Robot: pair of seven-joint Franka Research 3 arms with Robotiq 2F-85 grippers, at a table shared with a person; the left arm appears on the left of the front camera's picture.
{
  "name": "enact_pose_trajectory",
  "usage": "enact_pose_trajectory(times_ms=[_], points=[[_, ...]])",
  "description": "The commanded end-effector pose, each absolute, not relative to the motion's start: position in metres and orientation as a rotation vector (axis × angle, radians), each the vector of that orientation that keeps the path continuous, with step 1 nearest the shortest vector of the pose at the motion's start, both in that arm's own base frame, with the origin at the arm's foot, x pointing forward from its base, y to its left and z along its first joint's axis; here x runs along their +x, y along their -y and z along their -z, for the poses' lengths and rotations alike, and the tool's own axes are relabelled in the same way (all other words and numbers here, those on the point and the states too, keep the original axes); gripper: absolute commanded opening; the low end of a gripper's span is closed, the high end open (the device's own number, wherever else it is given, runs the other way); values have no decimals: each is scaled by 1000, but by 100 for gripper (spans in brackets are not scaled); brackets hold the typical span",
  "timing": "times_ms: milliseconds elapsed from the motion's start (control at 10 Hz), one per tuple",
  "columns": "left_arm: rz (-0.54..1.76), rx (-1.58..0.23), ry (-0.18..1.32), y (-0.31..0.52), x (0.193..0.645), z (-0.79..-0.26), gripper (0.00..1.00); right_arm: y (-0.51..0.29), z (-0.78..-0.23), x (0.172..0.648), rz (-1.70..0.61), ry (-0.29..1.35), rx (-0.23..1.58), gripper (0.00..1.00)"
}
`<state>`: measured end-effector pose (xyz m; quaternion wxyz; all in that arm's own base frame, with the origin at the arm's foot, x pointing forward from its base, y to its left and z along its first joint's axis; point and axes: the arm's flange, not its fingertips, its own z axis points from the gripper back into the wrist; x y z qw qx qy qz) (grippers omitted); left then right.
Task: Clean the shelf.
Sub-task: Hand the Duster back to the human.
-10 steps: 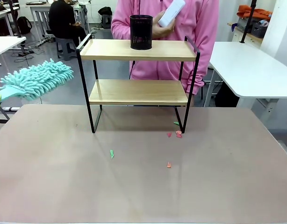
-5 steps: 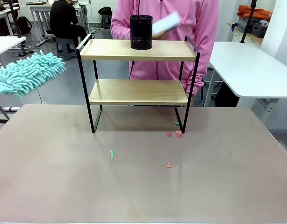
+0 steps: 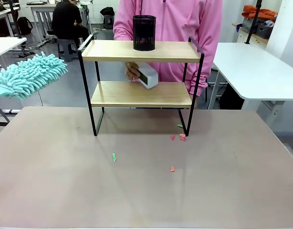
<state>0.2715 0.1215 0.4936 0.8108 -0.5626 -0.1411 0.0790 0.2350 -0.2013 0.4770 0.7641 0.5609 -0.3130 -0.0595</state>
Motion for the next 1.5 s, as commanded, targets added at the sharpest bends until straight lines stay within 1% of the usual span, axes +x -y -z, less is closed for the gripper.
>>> enact_pose_trajectory(times_ms=[0,100,300,400,500,600,700,800,900,1000,1200,1300,1400], points=[[-147,-1206,308,-123,269,-494,0,201,-479,237,111,713,1228,100],[-169,-1202,301,-121,272,-494,12,201,-479,237,111,713,1228,100],[-96,-1195,465,-130,251,-531,12,201,-479,237,111,713,1228,100],[23,-1216,490,-128,238,-553,12,201,-477,235,129,680,1219,100],[86,-1193,539,-125,227,-571,12,193,-504,236,30,681,1235,100],[218,-1196,514,-118,218,-584,12,178,-528,239,-87,628,1275,100],[357,-1176,437,-105,213,-592,12,155,-549,239,-212,593,1292,100],[471,-1108,348,-90,214,-598,12,127,-566,238,-337,567,1312,100],[642,-1051,213,-71,218,-601,12,95,-578,233,-463,521,1311,100],[744,-987,126,-54,222,-603,12,71,-581,229,-557,486,1297,100],[1029,-888,-112,-16,234,-602,12,46,-565,218,-698,356,1331,100],[927,-836,-169,2,249,-597,12,55,-586,221,-571,426,1281,100],[842,-972,-42,-11,220,-597,12,55,-586,221,-571,426,1281,100]])
